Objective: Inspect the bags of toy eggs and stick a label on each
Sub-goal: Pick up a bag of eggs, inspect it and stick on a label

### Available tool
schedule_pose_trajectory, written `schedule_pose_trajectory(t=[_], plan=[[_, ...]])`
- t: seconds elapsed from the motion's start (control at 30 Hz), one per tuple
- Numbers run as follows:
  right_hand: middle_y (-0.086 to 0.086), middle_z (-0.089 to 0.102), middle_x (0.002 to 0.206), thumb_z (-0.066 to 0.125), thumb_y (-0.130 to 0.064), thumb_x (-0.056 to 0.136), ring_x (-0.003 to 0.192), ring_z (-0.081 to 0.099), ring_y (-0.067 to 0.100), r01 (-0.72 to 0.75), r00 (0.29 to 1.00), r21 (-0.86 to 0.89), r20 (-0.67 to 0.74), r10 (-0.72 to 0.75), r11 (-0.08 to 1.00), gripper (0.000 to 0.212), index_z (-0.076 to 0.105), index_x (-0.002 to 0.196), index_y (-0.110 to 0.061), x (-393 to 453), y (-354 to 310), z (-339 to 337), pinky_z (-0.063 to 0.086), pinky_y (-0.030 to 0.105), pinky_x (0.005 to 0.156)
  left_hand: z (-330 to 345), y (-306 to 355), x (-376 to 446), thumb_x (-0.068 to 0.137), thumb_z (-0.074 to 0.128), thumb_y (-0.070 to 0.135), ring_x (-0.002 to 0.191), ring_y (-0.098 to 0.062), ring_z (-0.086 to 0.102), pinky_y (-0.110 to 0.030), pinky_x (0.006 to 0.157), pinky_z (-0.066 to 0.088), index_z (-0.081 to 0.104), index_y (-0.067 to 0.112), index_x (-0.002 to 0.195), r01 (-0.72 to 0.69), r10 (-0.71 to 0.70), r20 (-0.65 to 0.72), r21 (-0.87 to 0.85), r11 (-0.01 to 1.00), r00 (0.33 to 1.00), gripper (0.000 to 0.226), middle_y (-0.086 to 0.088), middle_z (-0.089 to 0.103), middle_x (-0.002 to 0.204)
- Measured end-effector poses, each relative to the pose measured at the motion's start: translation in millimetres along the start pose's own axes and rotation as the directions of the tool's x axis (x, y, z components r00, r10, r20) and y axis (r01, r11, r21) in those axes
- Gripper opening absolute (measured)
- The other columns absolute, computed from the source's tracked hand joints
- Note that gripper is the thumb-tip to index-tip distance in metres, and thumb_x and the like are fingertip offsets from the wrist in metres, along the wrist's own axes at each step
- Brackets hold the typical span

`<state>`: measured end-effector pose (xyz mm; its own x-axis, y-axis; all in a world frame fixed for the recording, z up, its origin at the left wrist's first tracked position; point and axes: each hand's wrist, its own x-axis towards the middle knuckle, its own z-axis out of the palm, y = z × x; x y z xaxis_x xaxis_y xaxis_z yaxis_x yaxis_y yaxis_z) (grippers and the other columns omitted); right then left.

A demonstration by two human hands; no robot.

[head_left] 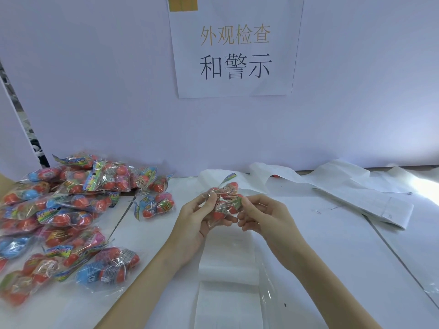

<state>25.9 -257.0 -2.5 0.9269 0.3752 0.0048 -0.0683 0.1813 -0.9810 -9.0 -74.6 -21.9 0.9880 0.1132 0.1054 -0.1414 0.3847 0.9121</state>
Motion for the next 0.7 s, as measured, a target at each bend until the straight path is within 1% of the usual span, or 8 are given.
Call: schedule_pose_trajectory(t=[0.2, 0.33, 0.4, 0.47, 0.53, 0.57, 0.63, 0.7], plan=[[0.013, 0.074, 0.079, 0.062, -0.018, 0.104, 0.074, 0.07, 0.022, -0.033, 0.999, -0.003, 0.024, 0.033, 0.999, 0.023, 0.07, 0.109, 0.004, -2, -2, -1, 0.058, 0.026, 0.07, -1, 3, -1, 0.099, 0.059, 0.024, 0.08, -0.034, 0.074, -0.033, 0.071, 0.061, 0.079, 0.001, 0.106, 0.052, -0.052, -0.012, -0.038, 0.998, 0.999, 0.031, -0.027, 0.074, 0.103], [0.018, 0.078, 0.097, 0.055, -0.025, 0.108, 0.09, 0.076, 0.028, -0.094, 0.99, 0.006, 0.105, 0.093, 0.996, 0.028, 0.066, 0.125, -0.006, -4, -4, 4, 0.061, 0.03, 0.08, 0, 0, -1, 0.101, 0.058, 0.027, 0.075, -0.034, 0.07, -0.035, 0.066, 0.059, 0.076, 0.003, 0.107, -0.048, 0.053, -0.088, 0.061, 0.997, 0.995, 0.031, -0.026, 0.073, 0.096], [0.01, 0.079, 0.109, 0.06, -0.046, 0.102, 0.104, 0.076, 0.026, -0.138, 0.974, -0.079, 0.167, 0.15, 0.987, 0.048, 0.053, 0.139, -0.017, -4, -2, 3, 0.06, 0.036, 0.093, 0, -2, 0, 0.105, 0.057, 0.028, 0.076, -0.033, 0.069, -0.034, 0.064, 0.059, 0.071, 0.007, 0.111, -0.135, 0.171, -0.177, 0.198, 0.971, 0.969, 0.026, -0.026, 0.07, 0.094], [-0.007, 0.074, 0.127, 0.071, -0.065, 0.088, 0.118, 0.069, 0.008, -0.109, 0.944, -0.285, 0.271, 0.189, 0.952, 0.08, 0.035, 0.152, -0.034, -5, 1, -1, 0.053, 0.031, 0.104, -3, -3, 1, 0.108, 0.056, 0.027, 0.084, -0.026, 0.071, -0.029, 0.067, 0.059, 0.069, 0.015, 0.113, -0.195, 0.264, -0.225, 0.287, 0.938, 0.938, 0.018, -0.016, 0.073, 0.098], [-0.023, 0.055, 0.147, 0.081, -0.064, 0.076, 0.134, 0.051, -0.009, -0.019, 0.901, -0.484, 0.371, 0.224, 0.875, 0.102, 0.022, 0.157, -0.045, -9, 5, 0, 0.042, 0.021, 0.111, -7, -1, 1, 0.109, 0.054, 0.024, 0.093, -0.018, 0.072, -0.026, 0.075, 0.058, 0.066, 0.019, 0.117, -0.204, 0.296, -0.224, 0.358, 0.911, 0.929, 0.015, -0.002, 0.076, 0.103], [-0.024, 0.047, 0.152, 0.086, -0.056, 0.075, 0.139, 0.043, -0.011, 0.042, 0.898, -0.554, 0.386, 0.212, 0.832, 0.106, 0.022, 0.158, -0.043, -9, 9, 1, 0.038, 0.02, 0.116, -8, 0, 2, 0.11, 0.053, 0.022, 0.095, -0.016, 0.071, -0.025, 0.079, 0.057, 0.065, 0.02, 0.118, -0.192, 0.293, -0.219, 0.39, 0.901, 0.931, 0.015, 0.002, 0.075, 0.103], [-0.016, 0.048, 0.152, 0.089, -0.032, 0.082, 0.14, 0.043, -0.008, 0.127, 0.922, -0.572, 0.368, 0.116, 0.81, 0.085, 0.039, 0.149, -0.028, -7, 13, 2, 0.037, 0.022, 0.12, -9, 0, 1, 0.11, 0.051, 0.017, 0.096, -0.014, 0.069, -0.023, 0.083, 0.055, 0.065, 0.021, 0.118, -0.169, 0.283, -0.212, 0.434, 0.885, 0.935, 0.017, 0.004, 0.074, 0.102], [-0.013, 0.058, 0.142, 0.086, -0.018, 0.086, 0.129, 0.057, -0.007, 0.133, 0.955, -0.517, 0.294, 0.03, 0.846, 0.048, 0.056, 0.124, -0.021, -4, 13, 1, 0.046, 0.021, 0.111, -10, 0, 0, 0.11, 0.05, 0.016, 0.095, -0.013, 0.068, -0.021, 0.083, 0.053, 0.062, 0.022, 0.123, -0.146, 0.285, -0.224, 0.486, 0.862, 0.932, 0.018, 0.003, 0.073, 0.104]])
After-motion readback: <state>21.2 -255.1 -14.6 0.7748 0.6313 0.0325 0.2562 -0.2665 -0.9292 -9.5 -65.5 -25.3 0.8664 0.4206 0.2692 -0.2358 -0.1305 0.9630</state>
